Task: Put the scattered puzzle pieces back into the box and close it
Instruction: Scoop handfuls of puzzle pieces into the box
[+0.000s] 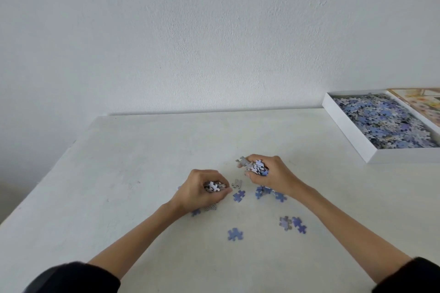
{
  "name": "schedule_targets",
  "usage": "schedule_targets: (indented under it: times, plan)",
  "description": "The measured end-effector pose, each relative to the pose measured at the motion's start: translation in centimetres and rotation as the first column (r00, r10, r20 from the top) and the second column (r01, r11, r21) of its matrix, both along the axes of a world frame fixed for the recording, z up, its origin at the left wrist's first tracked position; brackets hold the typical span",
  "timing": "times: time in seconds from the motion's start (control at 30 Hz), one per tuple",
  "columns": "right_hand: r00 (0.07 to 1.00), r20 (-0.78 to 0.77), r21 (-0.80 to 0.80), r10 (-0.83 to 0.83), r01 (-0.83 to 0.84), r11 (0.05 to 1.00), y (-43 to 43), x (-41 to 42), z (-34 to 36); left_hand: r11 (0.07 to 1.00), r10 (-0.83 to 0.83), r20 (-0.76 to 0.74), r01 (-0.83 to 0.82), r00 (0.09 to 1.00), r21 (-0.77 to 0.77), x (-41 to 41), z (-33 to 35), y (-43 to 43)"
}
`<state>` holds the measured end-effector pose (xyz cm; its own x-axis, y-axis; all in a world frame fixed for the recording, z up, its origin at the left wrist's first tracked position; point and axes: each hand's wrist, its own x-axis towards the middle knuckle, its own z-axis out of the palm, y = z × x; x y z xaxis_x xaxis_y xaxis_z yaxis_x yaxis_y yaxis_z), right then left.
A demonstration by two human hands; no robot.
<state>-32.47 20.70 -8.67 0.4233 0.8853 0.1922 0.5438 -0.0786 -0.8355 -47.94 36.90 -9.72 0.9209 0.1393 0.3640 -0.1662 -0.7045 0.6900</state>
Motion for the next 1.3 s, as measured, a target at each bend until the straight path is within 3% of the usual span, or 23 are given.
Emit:
schedule_targets:
  times: [0.43,0.93,1.3]
  plan:
    - [1.0,-0.009,0.104,0.022,-0.021,0.994,-3.8,2.6,4.0,0.999,-0.026,0.136,0.023,0.99,0.027,4.3,3.2,-3.6]
    - [0.992,0.013,0.134,-0.122,0.119,0.984,-15.7,17.3,7.6,0.994,-0.105,0.179,0.11,0.978,-0.017,19.7,6.4,-17.1]
    - [0.934,0.25,0.06,-0.254,0.247,0.967,-21.1,29.8,7.6,0.981,-0.192,0.14,0.191,0.971,0.016,32.4,6.5,-23.9]
